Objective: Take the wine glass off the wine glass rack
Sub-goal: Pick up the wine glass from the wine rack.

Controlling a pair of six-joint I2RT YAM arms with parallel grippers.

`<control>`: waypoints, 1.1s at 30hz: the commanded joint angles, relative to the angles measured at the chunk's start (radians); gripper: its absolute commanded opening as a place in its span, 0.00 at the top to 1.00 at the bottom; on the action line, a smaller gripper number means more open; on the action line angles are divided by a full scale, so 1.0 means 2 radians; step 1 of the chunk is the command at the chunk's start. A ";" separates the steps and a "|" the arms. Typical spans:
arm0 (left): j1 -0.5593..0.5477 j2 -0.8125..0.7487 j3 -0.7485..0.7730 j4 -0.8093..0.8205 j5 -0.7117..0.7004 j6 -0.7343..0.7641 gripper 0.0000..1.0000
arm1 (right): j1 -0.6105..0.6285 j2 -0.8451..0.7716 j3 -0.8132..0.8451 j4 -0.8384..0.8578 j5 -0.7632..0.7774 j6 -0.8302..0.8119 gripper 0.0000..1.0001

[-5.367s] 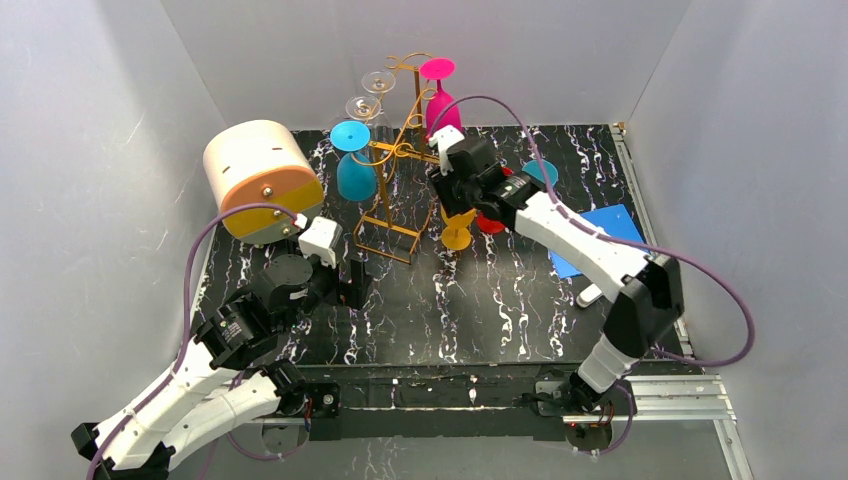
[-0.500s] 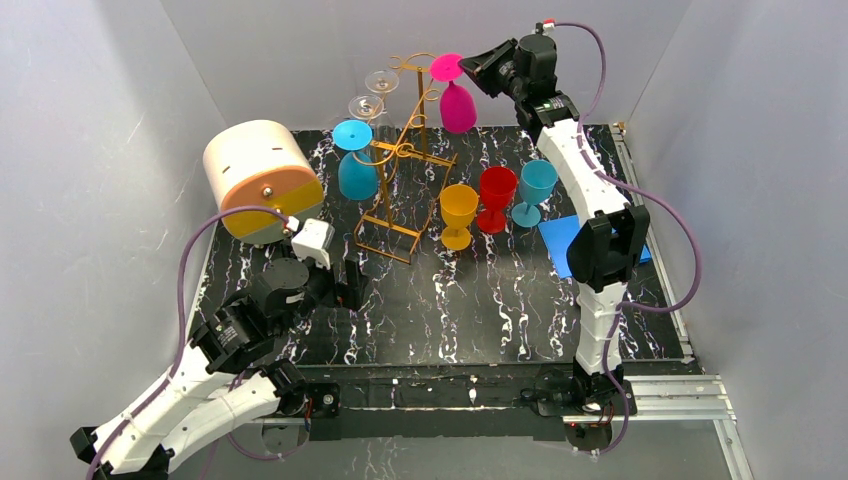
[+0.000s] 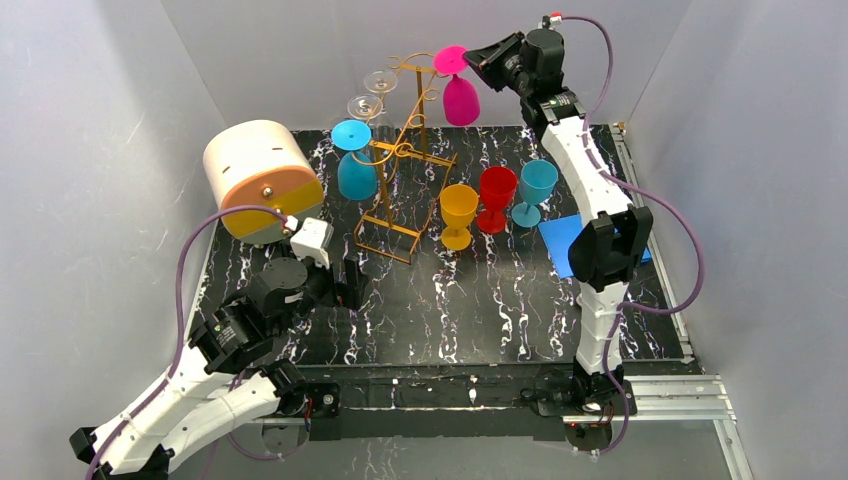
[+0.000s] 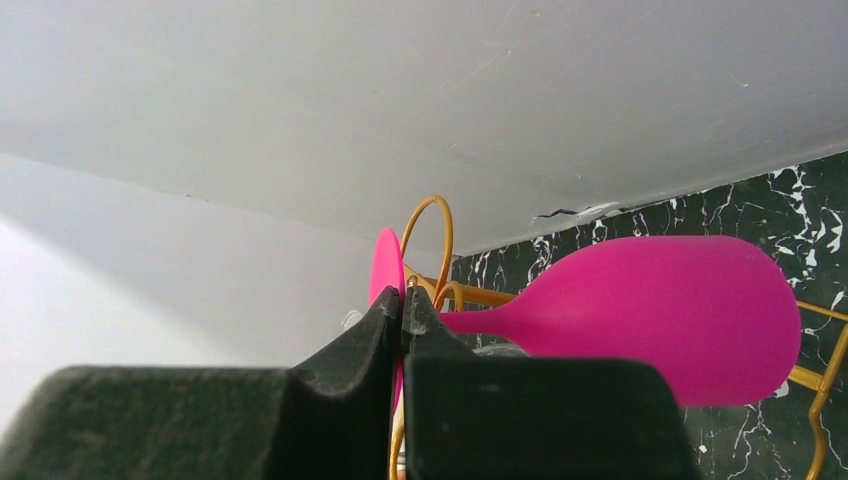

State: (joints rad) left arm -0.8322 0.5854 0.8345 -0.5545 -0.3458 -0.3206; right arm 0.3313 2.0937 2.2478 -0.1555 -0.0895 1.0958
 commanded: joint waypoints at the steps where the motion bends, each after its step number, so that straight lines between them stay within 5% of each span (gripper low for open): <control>1: 0.002 0.000 0.018 -0.005 0.002 -0.005 0.02 | -0.007 -0.030 -0.004 0.028 -0.016 -0.012 0.99; 17: 0.003 0.011 0.042 -0.023 0.014 -0.046 0.02 | -0.021 -0.125 -0.084 0.021 -0.101 -0.134 0.99; 33: 0.003 0.027 0.033 0.043 0.064 -0.078 0.02 | -0.021 -0.386 -0.334 0.043 -0.298 -0.260 0.99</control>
State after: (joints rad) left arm -0.8322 0.6365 0.9016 -0.5411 -0.2588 -0.4423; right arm 0.2901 1.4189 1.6669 -0.1085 -0.5148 0.6514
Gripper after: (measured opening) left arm 0.983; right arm 0.095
